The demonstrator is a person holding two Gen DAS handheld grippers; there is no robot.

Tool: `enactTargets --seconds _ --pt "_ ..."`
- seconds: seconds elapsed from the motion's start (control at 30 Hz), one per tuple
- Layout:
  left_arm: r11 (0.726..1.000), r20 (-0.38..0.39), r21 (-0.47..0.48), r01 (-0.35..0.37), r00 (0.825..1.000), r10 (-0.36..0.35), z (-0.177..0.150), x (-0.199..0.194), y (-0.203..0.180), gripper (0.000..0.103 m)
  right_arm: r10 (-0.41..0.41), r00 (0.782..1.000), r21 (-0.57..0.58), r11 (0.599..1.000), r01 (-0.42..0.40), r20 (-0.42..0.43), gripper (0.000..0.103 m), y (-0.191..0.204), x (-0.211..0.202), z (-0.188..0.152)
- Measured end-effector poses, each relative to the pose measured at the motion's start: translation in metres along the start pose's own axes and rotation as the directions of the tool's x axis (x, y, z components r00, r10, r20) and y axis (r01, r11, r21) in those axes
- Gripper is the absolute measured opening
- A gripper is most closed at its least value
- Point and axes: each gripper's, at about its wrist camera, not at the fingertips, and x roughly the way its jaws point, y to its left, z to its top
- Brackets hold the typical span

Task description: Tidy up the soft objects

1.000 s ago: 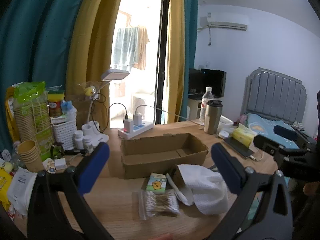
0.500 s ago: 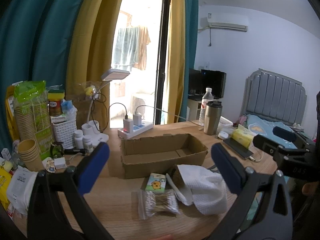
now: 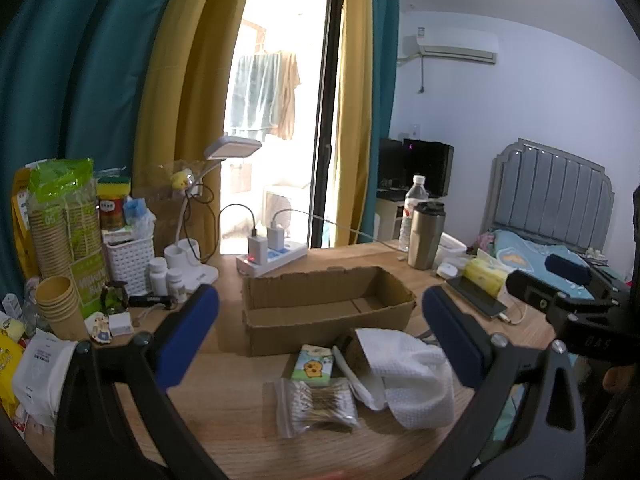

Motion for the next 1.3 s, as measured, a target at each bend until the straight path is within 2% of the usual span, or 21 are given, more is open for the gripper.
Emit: enactTargets --seconds 1.3 --pt "1.000 -0.010 -0.013 -0.003 1.000 0.003 -0.0019 0.0034 0.0050 0.103 0.015 1.000 0.014 1.000 -0.015 -0.009 0.102 0.0039 0.0021 -0.0008"
